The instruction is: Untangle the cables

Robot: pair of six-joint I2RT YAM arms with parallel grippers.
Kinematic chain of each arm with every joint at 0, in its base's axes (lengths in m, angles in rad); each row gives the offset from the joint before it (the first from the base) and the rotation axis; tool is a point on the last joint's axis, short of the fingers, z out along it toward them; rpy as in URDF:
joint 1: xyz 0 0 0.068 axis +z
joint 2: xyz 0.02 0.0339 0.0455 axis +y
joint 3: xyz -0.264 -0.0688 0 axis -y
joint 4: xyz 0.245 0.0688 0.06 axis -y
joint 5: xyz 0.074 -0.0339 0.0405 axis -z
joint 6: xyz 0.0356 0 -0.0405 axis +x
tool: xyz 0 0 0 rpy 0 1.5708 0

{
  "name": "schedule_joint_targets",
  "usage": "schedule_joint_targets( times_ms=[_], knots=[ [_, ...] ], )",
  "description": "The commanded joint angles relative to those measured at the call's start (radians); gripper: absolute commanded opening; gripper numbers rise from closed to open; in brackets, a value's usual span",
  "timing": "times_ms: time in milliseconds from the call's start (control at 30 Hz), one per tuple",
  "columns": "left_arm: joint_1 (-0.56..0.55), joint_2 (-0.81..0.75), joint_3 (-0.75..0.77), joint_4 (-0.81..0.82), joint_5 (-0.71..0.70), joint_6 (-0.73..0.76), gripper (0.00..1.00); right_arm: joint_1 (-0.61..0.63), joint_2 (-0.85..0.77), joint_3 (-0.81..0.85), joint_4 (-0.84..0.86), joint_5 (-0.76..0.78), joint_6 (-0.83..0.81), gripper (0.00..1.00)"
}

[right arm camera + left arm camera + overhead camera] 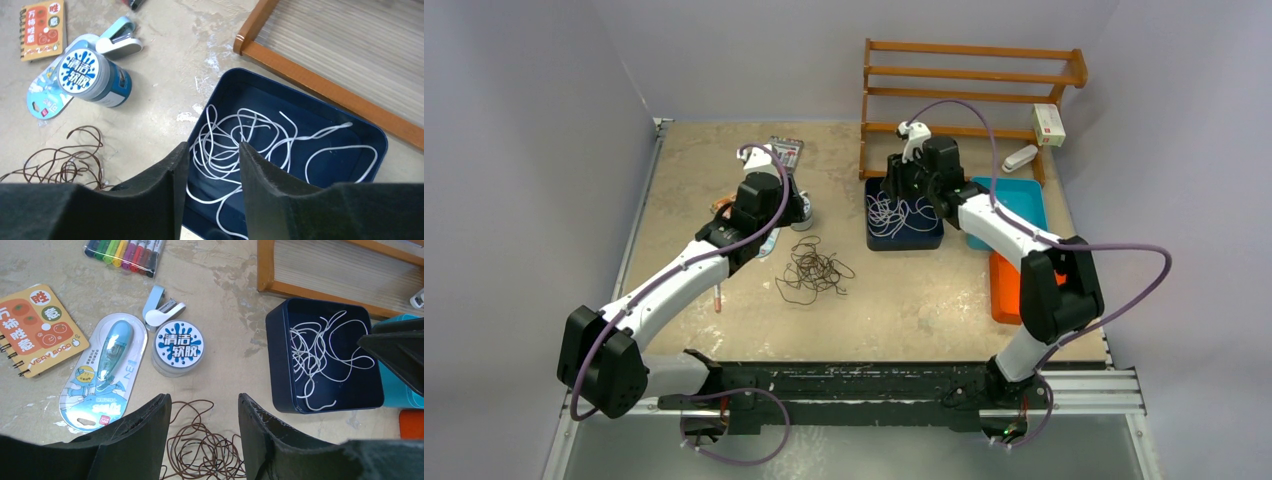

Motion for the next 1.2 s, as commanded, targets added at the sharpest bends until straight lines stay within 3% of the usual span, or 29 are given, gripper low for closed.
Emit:
schedule_joint_targets(
  times_ms=[0, 133, 400, 633, 1167],
  knots=[
    [0.003, -0.004, 0.001, 0.040, -0.003, -0.008, 0.51, -0.006, -0.045, -0.028, 0.058, 0.040, 0.043, 0.40],
    [0.003, 0.001, 0.003, 0.033, 0.008, -0.008, 0.51, -0.007, -0.016, -0.011, 0.039, -0.121, 0.002, 0.32],
    [0.003, -0.005, -0.063, 0.001, 0.083, -0.046, 0.51, -0.002, -0.019, -0.070, 0.093, -0.268, 0.032, 0.34],
    [-0.004, 0.000, -0.152, 0.085, 0.187, -0.127, 0.50, 0.024, -0.037, -0.138, 0.130, -0.236, 0.089, 0.37],
    [-0.074, 0.151, -0.136, 0.127, 0.141, -0.286, 0.37, 0.034, -0.153, -0.226, 0.157, -0.041, 0.139, 0.38]
  ],
)
